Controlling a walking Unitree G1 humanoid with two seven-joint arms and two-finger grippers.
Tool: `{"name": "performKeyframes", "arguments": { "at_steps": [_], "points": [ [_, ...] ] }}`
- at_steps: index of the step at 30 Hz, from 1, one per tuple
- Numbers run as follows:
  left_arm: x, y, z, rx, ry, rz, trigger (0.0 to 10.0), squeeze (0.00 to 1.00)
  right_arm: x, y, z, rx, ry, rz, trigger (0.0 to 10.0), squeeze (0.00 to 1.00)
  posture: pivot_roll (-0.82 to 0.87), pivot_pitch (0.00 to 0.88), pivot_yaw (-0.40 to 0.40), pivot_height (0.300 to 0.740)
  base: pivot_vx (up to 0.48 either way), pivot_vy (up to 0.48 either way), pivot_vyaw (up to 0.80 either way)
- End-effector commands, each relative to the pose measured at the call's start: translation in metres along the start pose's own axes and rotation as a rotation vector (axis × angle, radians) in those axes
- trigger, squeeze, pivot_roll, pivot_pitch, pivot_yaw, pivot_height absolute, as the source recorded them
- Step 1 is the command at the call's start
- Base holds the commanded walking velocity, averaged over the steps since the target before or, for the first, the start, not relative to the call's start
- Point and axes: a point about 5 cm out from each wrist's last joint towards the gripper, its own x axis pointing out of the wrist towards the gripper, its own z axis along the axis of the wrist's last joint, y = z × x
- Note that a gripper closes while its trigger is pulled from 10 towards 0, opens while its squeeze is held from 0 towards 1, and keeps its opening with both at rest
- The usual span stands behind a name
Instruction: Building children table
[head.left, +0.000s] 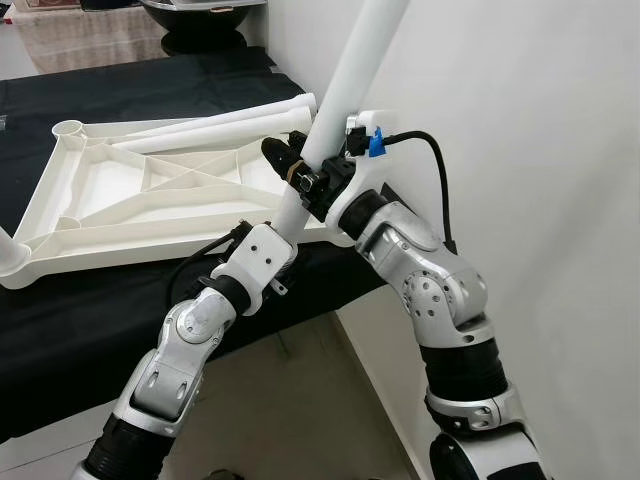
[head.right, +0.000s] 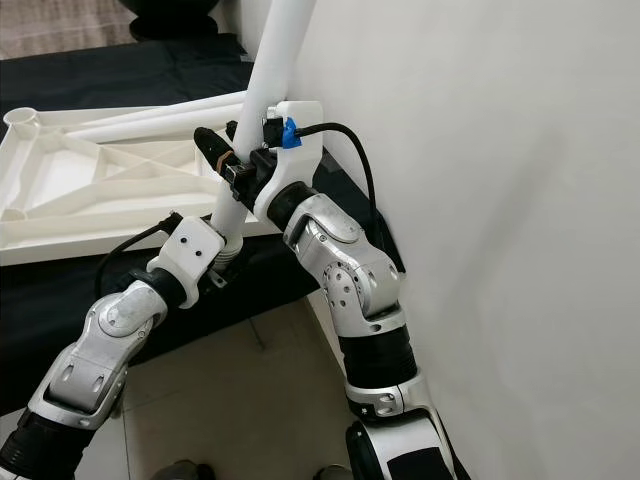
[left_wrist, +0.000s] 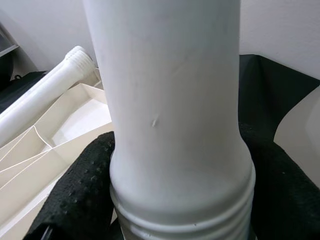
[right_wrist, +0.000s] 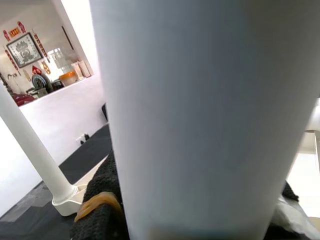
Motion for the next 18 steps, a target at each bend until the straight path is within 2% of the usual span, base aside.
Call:
{"name": "performKeyframes", "arguments": {
  "at_steps": [1, 2, 4, 5, 6, 7, 9, 14, 15, 18],
  "points": [
    [0.001, -0.010, -0.002, 0.013, 0.006, -0.035, 0.0, 0.00, -0.001, 0.004, 0.004, 0.005, -0.018, 0.027, 10.0, 0.00, 0.00, 0.066, -0.050, 0.740, 0.000, 0.000, 0.00],
    [0.000, -0.009, -0.003, 0.021, 0.014, -0.028, 8.9, 0.00, -0.002, 0.003, 0.004, 0.000, -0.021, 0.024, 10.0, 0.00, 0.00, 0.062, -0.050, 0.740, 0.000, 0.000, 0.00],
    [0.000, -0.009, -0.003, 0.021, 0.014, -0.028, 8.9, 0.00, -0.002, 0.003, 0.004, 0.000, -0.021, 0.024, 10.0, 0.00, 0.00, 0.062, -0.050, 0.740, 0.000, 0.000, 0.00],
    [0.000, -0.008, -0.003, 0.025, 0.019, -0.023, 10.0, 0.00, -0.003, 0.001, 0.005, 0.001, -0.023, 0.023, 10.0, 0.00, 0.00, 0.062, -0.050, 0.740, 0.000, 0.000, 0.00],
    [0.000, -0.008, -0.003, 0.025, 0.019, -0.023, 10.0, 0.00, -0.003, 0.001, 0.005, 0.001, -0.023, 0.023, 10.0, 0.00, 0.00, 0.062, -0.050, 0.740, 0.000, 0.000, 0.00],
    [-0.001, -0.007, -0.001, 0.034, 0.015, -0.024, 10.0, 0.00, -0.004, -0.003, 0.005, -0.006, -0.025, 0.014, 10.0, 1.00, 0.00, 0.060, -0.051, 0.740, 0.000, 0.000, 0.00],
    [-0.002, -0.005, 0.002, 0.050, -0.004, -0.017, 10.0, 0.00, -0.005, -0.009, 0.005, -0.026, -0.029, -0.001, 10.0, 1.00, 0.01, 0.058, -0.053, 0.740, 0.000, 0.000, 0.00],
    [-0.002, -0.005, 0.004, 0.040, -0.014, -0.015, 10.0, 0.00, -0.006, -0.012, 0.005, -0.039, -0.033, -0.014, 10.0, 1.00, 0.01, 0.059, -0.051, 0.740, 0.000, 0.000, 0.00],
    [-0.003, -0.007, 0.006, 0.029, -0.018, -0.030, 10.0, 0.00, -0.006, -0.013, 0.007, -0.039, -0.037, -0.011, 10.0, 0.00, 0.01, 0.060, -0.054, 0.740, 0.000, 0.000, 0.00],
    [-0.005, -0.007, 0.010, 0.000, -0.028, -0.061, 10.0, 0.00, -0.007, -0.014, 0.009, -0.025, -0.032, 0.059, 10.0, 0.00, 0.01, 0.062, -0.052, 0.740, 0.000, 0.000, 0.00]
  ]
}}
